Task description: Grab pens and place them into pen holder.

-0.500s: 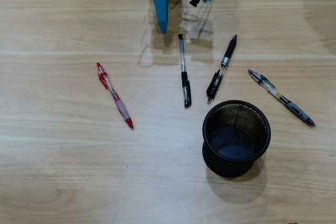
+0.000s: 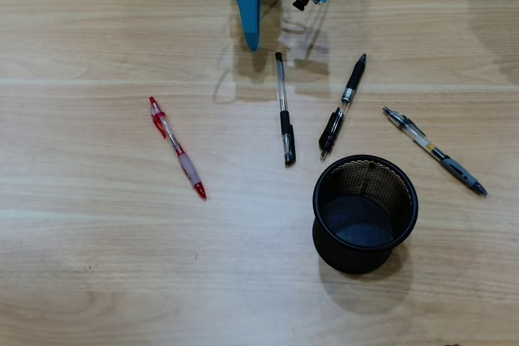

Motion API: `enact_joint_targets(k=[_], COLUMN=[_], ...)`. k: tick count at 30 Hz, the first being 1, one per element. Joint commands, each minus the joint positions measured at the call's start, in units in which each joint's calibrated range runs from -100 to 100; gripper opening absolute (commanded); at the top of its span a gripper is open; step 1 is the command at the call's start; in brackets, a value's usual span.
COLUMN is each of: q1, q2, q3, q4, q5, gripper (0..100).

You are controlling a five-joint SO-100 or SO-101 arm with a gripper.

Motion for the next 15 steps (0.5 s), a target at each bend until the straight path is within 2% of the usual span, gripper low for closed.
enact_joint_targets(k=[1,15], q1=[0.2,-0.1], q2=[-0.8,-0.8], q3=[0.3,0.3], q4=[-0.3,-0.3], q5=[-0.1,0.1], gripper=[2,2])
